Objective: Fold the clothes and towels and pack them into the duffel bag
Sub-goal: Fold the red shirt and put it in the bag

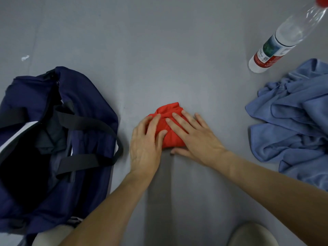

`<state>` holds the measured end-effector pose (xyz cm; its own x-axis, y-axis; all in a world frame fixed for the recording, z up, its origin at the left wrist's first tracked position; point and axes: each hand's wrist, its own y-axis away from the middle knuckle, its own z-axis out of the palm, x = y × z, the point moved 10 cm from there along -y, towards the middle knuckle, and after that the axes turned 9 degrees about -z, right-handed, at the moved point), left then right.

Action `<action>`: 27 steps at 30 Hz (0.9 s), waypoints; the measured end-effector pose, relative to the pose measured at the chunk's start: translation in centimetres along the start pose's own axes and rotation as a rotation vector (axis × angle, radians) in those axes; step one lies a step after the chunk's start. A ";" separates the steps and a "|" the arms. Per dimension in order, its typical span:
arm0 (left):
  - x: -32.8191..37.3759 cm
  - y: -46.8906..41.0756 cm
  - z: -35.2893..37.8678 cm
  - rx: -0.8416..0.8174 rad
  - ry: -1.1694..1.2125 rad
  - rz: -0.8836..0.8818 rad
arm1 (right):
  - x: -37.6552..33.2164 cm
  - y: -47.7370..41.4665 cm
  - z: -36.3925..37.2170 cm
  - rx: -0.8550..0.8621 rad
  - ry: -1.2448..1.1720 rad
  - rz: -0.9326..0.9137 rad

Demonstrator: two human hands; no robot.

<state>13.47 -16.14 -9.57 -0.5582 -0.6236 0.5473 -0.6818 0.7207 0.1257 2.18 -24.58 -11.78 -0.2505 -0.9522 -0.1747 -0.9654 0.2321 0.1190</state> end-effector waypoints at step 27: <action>-1.0 -1.1 -24.5 -0.346 0.997 -0.441 | -14.2 -13.5 -19.2 0.022 -1.711 0.310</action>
<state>26.35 -8.89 9.97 0.4265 -0.4358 0.7926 -0.4726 0.6398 0.6061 20.17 -17.97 7.90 -0.1844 0.3894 -0.9024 -0.8676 0.3668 0.3356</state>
